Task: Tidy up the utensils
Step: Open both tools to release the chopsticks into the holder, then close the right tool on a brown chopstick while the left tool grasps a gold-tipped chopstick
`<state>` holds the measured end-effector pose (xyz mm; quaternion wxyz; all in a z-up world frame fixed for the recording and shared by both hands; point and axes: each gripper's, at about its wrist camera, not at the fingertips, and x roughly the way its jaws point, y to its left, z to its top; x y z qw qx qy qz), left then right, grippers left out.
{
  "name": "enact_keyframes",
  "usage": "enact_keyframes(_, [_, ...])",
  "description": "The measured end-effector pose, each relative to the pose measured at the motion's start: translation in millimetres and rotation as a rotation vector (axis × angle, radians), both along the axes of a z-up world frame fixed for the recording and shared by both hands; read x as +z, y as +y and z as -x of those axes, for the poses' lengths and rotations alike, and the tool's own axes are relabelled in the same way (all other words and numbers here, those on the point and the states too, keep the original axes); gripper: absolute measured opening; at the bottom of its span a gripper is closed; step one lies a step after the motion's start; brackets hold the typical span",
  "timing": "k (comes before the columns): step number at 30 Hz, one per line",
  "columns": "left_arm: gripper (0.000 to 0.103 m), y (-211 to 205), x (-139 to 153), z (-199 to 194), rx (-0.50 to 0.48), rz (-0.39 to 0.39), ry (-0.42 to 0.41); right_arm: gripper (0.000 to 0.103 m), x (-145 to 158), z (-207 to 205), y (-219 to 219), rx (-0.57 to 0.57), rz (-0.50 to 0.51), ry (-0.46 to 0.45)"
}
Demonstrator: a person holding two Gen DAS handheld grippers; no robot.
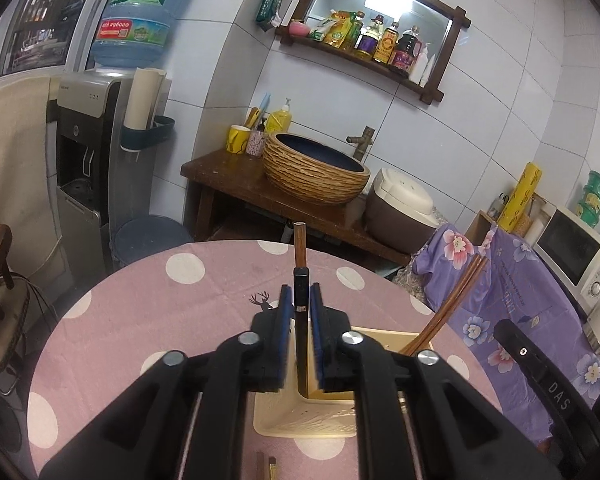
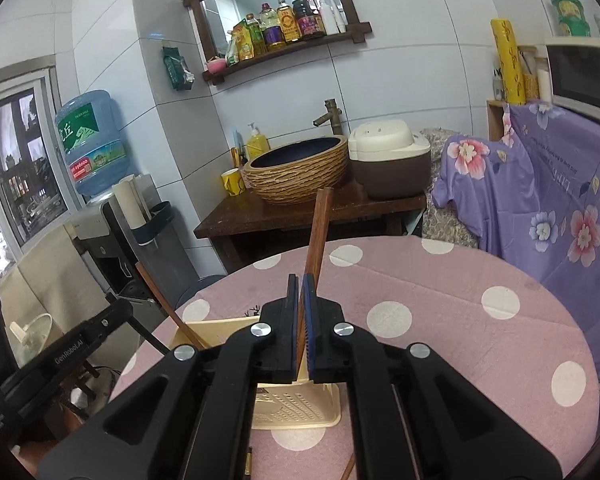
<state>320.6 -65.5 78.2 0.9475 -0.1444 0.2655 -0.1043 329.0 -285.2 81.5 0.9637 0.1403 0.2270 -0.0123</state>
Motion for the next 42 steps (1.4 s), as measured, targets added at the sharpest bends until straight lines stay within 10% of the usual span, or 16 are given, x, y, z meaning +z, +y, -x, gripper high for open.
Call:
enact_keyframes(2, [0.068, 5, 1, 10, 0.005, 0.023, -0.022, 0.011, 1, 10, 7, 0.003, 0.042, -0.031])
enact_keyframes(5, [0.071, 14, -1, 29, 0.023, 0.027, -0.063, 0.036, -1, 29, 13, 0.012, 0.06, -0.069])
enact_keyframes(13, [0.094, 42, -37, 78, 0.01, -0.113, 0.003, 0.044, -24, 81, 10, -0.011, 0.037, -0.009])
enact_keyframes(19, [0.091, 69, -89, 103, 0.031, -0.121, 0.138, 0.044, -75, 114, 17, -0.011, 0.076, 0.122])
enact_keyframes(26, [0.054, 67, -131, 110, -0.028, -0.125, 0.276, 0.044, -139, 129, 16, -0.007, 0.039, 0.294])
enact_keyframes(42, [0.051, 51, -138, 123, -0.058, -0.122, 0.264, 0.025, -165, 64, 22, -0.039, -0.039, 0.468])
